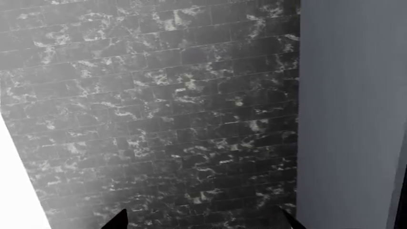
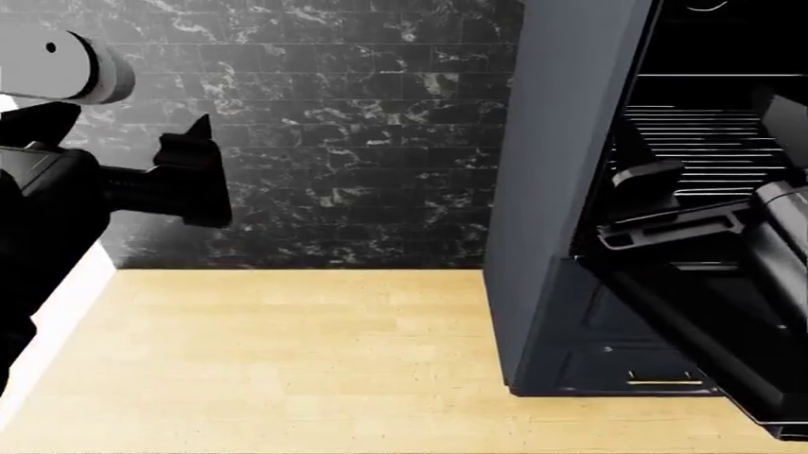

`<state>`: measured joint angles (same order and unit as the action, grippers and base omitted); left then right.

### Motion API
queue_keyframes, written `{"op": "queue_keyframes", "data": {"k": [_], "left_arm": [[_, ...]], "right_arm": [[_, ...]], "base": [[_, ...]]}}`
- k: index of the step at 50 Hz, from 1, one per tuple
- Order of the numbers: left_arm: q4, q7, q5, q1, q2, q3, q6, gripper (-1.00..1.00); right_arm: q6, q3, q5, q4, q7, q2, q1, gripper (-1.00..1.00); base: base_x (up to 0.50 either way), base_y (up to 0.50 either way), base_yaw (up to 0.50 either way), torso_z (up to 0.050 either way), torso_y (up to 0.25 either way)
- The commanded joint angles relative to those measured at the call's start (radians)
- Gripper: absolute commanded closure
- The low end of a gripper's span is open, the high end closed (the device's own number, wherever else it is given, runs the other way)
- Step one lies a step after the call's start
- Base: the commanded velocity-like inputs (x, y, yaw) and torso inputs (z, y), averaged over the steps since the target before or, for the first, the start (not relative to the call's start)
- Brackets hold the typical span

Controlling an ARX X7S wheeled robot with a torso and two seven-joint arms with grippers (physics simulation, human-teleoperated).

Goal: Fully slide the bottom oven rack out.

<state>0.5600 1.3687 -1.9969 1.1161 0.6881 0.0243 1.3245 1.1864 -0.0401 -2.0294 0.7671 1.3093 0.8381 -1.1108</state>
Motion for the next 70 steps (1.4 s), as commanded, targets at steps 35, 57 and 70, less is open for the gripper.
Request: {"op": "queue_keyframes", "data": {"k": [35, 57, 70], "left_arm": [[-0.040, 0.066, -0.160, 0.149, 0.141, 0.142, -0.081, -1.00], [-0.036, 0.026, -0.162, 0.116, 0.151, 0.138, -0.127, -1.00], [-0.030, 0.013, -0.157, 0.119, 0.165, 0.145, -0.133, -1.00]], "right_arm": [[-0.061, -0.104, -0.181, -0.083, 0.051, 0.119, -0.153, -1.00], [-0.064, -0.110, -0.169, -0.072, 0.033, 0.137, -0.150, -1.00], [-0.053, -0.142, -0.161, -0.065, 0.036, 0.139, -0.172, -1.00]], "base": [[-0.04, -0.50, 0.00, 0.000, 0.000], [-0.04, -0.50, 0.00, 0.000, 0.000], [0.00, -0.50, 0.00, 0.000, 0.000]]}}
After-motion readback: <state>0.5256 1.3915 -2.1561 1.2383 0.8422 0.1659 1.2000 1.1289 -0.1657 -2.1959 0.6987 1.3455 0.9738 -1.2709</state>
